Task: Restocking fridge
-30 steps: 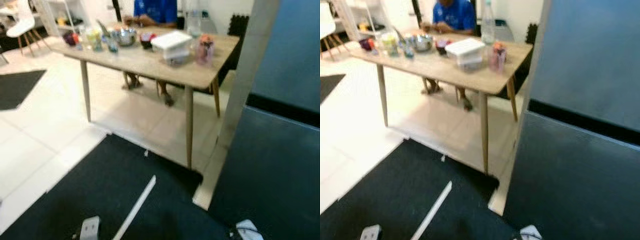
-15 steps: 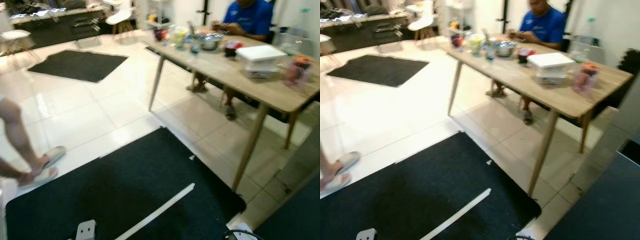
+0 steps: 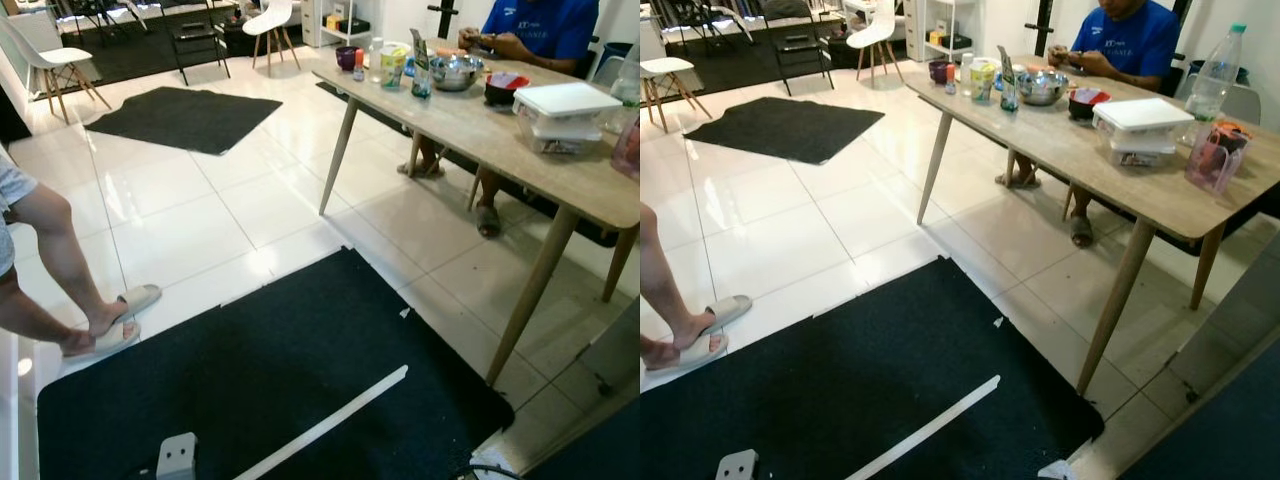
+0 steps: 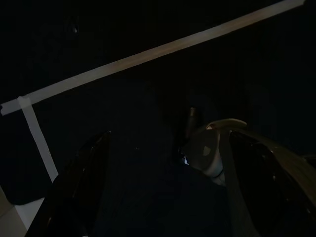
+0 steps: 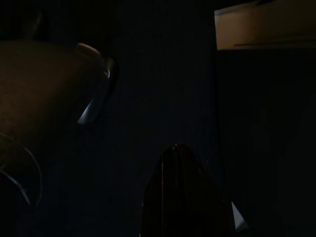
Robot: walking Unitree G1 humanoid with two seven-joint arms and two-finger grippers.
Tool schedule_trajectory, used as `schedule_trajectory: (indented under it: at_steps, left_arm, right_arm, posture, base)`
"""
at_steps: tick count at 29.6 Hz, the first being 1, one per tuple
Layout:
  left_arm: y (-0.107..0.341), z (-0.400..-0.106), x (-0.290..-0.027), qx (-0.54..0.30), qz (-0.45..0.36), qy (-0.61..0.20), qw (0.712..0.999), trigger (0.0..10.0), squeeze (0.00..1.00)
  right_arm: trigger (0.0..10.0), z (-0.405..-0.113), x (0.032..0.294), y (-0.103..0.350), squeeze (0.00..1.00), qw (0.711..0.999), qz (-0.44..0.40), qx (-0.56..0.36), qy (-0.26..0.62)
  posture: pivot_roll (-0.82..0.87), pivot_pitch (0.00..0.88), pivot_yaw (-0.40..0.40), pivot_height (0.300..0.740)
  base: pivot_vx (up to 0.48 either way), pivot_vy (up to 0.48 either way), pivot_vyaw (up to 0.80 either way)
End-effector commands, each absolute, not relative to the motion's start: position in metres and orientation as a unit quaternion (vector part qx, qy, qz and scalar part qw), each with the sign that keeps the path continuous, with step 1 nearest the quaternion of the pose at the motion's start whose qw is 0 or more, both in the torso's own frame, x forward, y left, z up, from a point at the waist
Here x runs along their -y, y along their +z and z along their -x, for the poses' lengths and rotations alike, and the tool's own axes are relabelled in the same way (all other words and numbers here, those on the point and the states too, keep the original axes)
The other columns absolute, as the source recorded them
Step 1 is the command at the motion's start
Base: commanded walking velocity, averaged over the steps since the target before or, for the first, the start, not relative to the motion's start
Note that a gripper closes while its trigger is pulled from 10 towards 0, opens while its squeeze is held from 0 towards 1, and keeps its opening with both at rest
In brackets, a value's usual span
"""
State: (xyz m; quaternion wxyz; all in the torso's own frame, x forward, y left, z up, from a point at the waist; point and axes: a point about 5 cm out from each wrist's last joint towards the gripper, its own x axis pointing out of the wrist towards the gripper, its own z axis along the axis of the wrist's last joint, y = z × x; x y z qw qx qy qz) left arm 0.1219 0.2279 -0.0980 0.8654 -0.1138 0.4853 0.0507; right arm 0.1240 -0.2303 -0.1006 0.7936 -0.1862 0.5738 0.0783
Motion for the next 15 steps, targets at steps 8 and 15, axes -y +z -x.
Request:
schedule_trajectory:
  at_steps: [8, 15]
  left_arm:
    - [-0.0995, -0.1181, -0.2275, -0.498, 0.102, 0.043, 0.86, 10.0, 0.0]
    - [-0.0997, -0.1175, -0.2279, -0.5, 0.1, 0.041, 0.859, 10.0, 0.0]
  right_arm:
    - [10.0, -0.1213, 0.228, -0.1021, 0.0, 0.79, 0.189, -0.578, 0.08]
    - [10.0, -0.1196, 0.2288, -0.1024, 0.0, 0.788, 0.191, -0.58, 0.078]
  posture:
    - [-0.04, 0.0, 0.016, 0.74]
    - [-0.04, 0.0, 0.018, 0.74]
  base:
    - [0.345, 0.0, 0.0]
    - [0.364, 0.0, 0.0]
